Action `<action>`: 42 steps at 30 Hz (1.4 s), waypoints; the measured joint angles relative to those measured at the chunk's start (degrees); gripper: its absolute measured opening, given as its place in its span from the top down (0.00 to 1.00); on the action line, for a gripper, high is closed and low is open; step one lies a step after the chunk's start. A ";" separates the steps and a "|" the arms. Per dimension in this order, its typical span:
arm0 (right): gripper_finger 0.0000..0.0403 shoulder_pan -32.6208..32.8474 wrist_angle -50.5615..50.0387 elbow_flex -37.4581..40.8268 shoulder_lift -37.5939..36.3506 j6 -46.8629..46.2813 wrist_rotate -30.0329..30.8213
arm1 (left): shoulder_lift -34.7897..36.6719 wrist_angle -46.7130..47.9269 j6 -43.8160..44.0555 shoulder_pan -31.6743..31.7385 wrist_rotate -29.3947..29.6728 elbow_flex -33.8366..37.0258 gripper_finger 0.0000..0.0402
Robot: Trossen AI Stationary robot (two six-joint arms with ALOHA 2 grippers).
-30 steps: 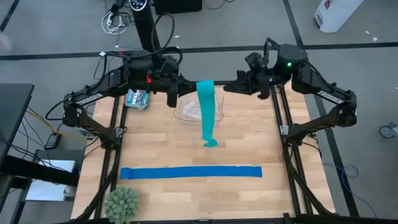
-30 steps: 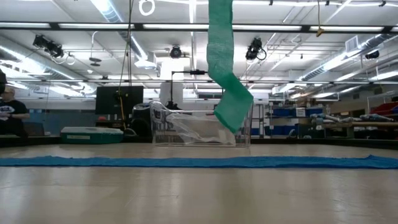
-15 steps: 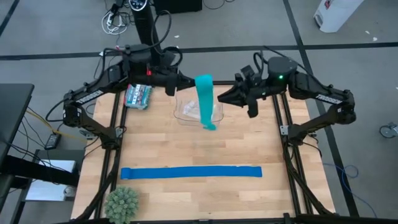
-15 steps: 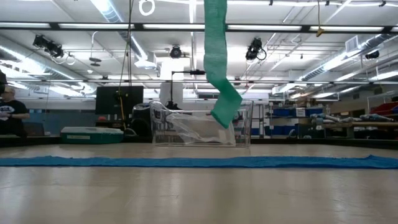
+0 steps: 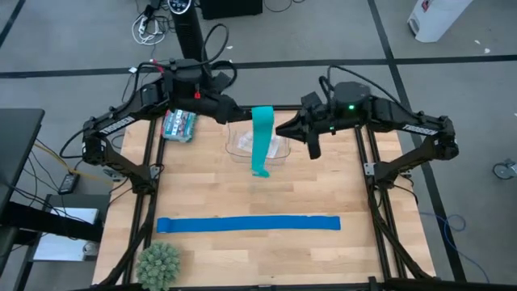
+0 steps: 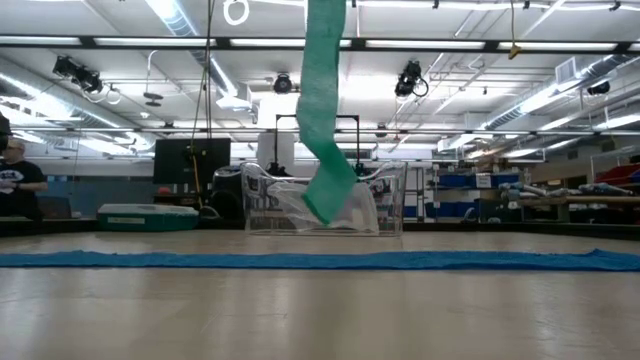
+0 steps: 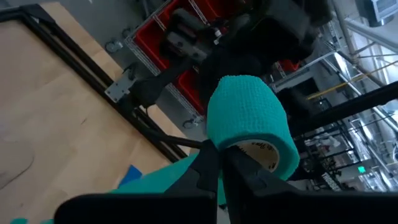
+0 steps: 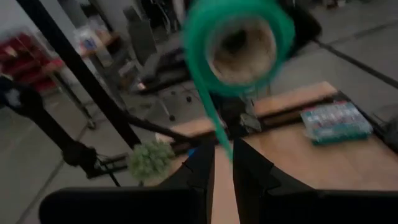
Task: Roll bandage
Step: Roll the green bandage
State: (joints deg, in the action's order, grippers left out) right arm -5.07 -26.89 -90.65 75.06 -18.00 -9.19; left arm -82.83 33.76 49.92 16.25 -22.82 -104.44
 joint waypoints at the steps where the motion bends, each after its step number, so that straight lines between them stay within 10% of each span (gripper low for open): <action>1: 0.88 0.11 -0.66 0.02 0.55 0.17 0.15 | 0.00 -0.02 0.43 0.00 -0.03 0.00 0.96; 22: 0.99 3.90 -6.96 0.00 7.38 5.15 1.31 | -0.01 1.19 9.01 0.00 -8.87 0.00 0.96; 30: 1.00 6.76 -8.55 0.00 6.59 5.36 -13.41 | -0.04 0.95 7.98 1.31 -8.27 0.00 0.96; 42: 1.00 5.89 -5.89 0.00 7.34 6.05 4.54 | -0.04 -1.20 7.64 1.75 -7.75 0.00 0.96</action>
State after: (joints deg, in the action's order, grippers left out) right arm 0.82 -32.77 -90.65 82.40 -11.94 -4.65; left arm -82.87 32.56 57.56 18.00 -30.57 -104.44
